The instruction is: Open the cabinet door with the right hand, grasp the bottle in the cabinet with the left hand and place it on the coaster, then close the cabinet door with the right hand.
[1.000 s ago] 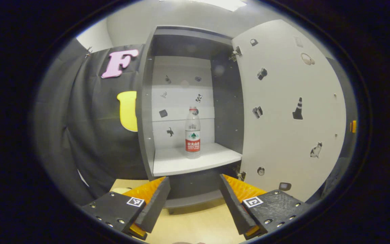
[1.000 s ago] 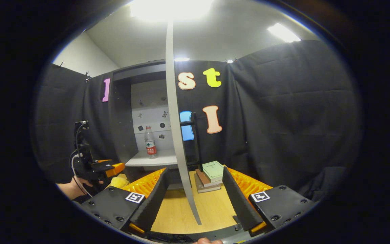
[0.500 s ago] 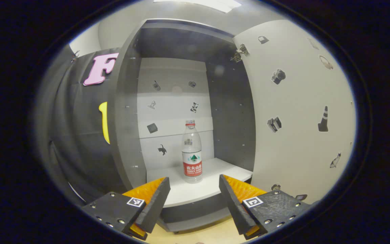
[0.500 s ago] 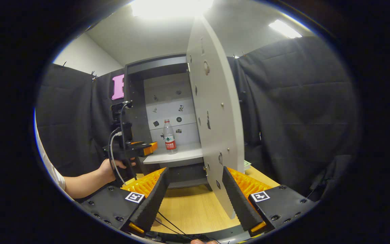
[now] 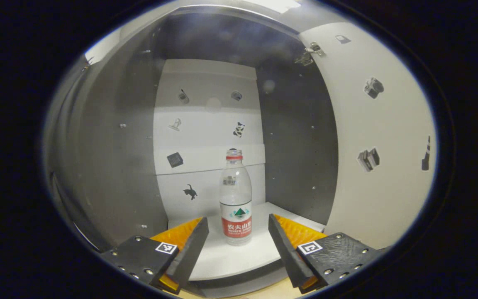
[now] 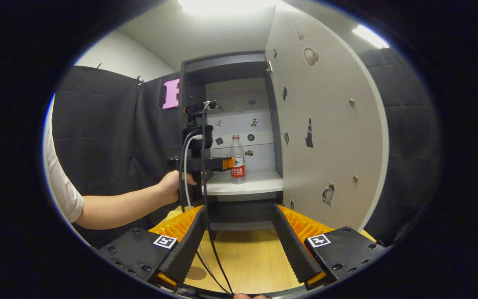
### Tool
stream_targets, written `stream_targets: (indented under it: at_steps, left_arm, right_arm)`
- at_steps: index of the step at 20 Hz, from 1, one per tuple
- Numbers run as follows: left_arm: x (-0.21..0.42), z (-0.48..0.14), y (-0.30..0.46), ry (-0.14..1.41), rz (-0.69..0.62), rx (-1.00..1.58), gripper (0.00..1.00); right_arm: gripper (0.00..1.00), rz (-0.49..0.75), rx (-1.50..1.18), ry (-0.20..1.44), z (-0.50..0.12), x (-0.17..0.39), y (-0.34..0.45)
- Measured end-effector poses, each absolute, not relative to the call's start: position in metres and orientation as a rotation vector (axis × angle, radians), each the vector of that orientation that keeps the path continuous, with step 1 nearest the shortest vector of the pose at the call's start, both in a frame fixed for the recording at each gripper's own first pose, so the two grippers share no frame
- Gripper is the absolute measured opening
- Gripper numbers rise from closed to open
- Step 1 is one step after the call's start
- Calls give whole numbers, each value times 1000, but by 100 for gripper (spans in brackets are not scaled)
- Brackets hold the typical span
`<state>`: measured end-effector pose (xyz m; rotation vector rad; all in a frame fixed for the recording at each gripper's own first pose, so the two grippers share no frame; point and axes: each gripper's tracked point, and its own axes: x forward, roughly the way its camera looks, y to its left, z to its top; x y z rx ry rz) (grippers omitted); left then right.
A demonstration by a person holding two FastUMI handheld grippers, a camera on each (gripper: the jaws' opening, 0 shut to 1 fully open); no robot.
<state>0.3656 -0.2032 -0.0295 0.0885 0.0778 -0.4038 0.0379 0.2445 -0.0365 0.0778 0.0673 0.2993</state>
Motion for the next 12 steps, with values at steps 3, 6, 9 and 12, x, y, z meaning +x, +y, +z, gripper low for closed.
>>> stream_targets:
  at_steps: [3,6,9,12]
  left_arm:
    - [389,-32,-210,82,-401,61,89]
    - [411,-38,-218,98,-393,59,87]
    - [426,-45,-225,124,-400,25,87]
    - [442,-51,-229,144,-396,-9,89]
  right_arm:
    - [98,341,54,62,-41,53,255]
    - [98,370,54,61,-44,66,259]
    - [98,379,49,83,-49,81,257]
    - [98,394,50,93,-53,82,259]
